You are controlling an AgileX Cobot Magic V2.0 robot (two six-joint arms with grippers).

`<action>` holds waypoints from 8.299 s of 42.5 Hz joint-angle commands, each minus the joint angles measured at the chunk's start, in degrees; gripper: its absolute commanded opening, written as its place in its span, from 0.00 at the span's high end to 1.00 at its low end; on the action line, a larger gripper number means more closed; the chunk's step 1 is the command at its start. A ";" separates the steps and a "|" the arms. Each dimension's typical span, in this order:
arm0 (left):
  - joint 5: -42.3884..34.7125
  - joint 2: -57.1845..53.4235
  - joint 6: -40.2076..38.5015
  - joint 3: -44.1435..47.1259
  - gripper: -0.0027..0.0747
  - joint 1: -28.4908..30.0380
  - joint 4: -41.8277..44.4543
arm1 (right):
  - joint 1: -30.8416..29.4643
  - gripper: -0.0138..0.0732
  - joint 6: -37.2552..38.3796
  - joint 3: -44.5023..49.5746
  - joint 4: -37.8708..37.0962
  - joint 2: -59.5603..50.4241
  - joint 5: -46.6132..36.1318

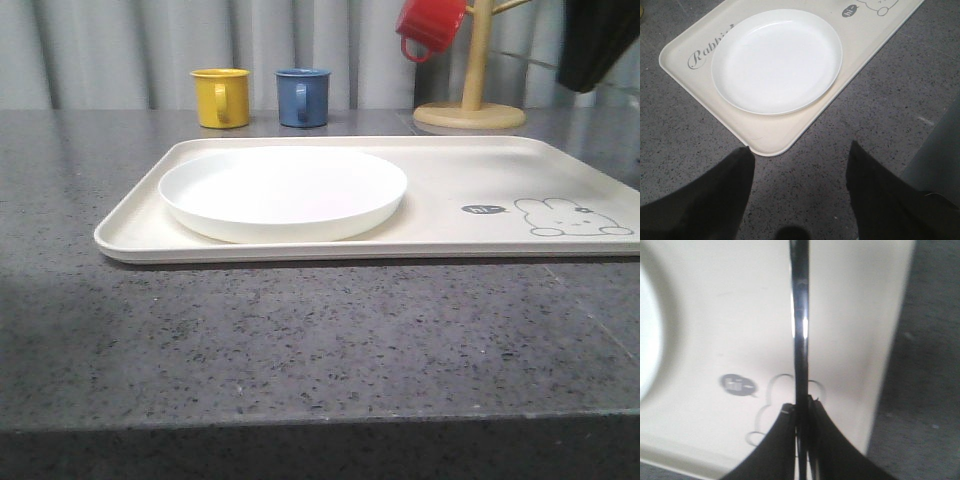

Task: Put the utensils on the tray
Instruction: 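Lower the fork onto the tray beside the plate and release, then grasp the silver chopsticks with the right gripper and lift them, then lower the chopsticks onto the tray beside the fork and release, then grasp the silver spoon with the right gripper and lift it, then lower the spoon onto the tray beside the chopsticks and release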

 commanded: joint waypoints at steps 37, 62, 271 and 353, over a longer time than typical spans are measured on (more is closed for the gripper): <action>-4.02 -0.27 -0.78 -1.55 0.44 -0.52 0.29 | 10.31 0.83 32.32 -3.06 -6.32 8.67 -5.65; -4.02 -0.27 -0.78 -1.55 0.44 -0.52 0.29 | 10.31 0.77 32.27 -3.06 -8.17 10.24 -6.55; -4.02 -0.27 -0.78 -1.55 0.44 -0.52 0.29 | -27.06 0.39 -4.90 4.18 -11.61 -2.67 4.38; -4.02 -0.27 -0.78 -1.55 0.44 -0.52 0.29 | -10.70 0.86 -3.06 3.90 9.99 -1.59 1.90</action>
